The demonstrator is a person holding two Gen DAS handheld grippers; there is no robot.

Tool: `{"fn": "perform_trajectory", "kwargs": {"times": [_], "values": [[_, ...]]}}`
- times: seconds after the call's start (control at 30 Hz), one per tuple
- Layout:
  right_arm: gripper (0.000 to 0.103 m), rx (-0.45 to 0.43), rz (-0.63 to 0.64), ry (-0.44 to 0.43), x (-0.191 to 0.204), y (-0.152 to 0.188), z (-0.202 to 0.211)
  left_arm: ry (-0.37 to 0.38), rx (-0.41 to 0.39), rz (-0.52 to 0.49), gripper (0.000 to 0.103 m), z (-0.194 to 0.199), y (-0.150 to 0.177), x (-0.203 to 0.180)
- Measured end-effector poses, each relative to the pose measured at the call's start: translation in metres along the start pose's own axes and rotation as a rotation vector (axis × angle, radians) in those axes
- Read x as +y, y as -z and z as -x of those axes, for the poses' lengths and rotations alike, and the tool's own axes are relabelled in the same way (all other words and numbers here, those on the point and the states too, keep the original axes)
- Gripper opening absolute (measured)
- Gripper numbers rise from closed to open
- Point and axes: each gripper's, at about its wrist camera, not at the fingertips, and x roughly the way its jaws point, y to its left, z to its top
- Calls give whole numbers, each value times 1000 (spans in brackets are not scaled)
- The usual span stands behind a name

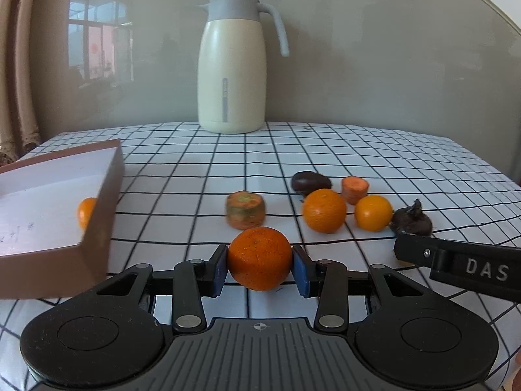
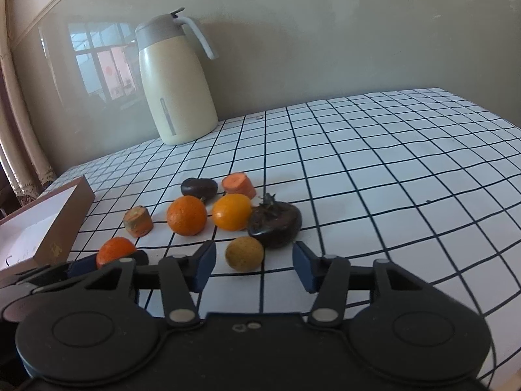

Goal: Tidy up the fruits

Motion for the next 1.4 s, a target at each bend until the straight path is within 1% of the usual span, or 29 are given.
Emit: {"fn": "perform_trajectory", "kwargs": {"times": [0.1, 0.2, 0.27, 0.3, 0.47, 0.63, 0.9, 1.07, 1.2, 1.4], "values": [[36, 12, 8, -1, 6, 0, -5, -11, -2, 1, 42, 2, 1, 6], [30, 13, 25, 8, 11, 1, -9, -16, -5, 0, 42, 5, 4, 9], [22, 11, 35, 22, 13, 2, -10, -14, -7, -3, 42, 7, 5, 10], [20, 11, 37, 24, 13, 2, -10, -13, -8, -5, 42, 8, 6, 10], [19, -1, 79, 37, 17, 5, -8, -16, -15, -4, 42, 8, 7, 9], [19, -2, 84, 16, 15, 7, -4, -12, -21, 0, 42, 11, 9, 9], [19, -18, 107, -20, 21, 15, 15, -12, -18, 0, 41, 24, 15, 17], [19, -27, 128, -37, 27, 18, 31, -16, -28, -8, 41, 41, 21, 25], [19, -32, 138, -57, 34, 20, 44, -40, -40, -5, 41, 58, 25, 37], [19, -41, 185, -111, 58, 27, 61, -82, -54, 9, 41, 86, 30, 59]]}}
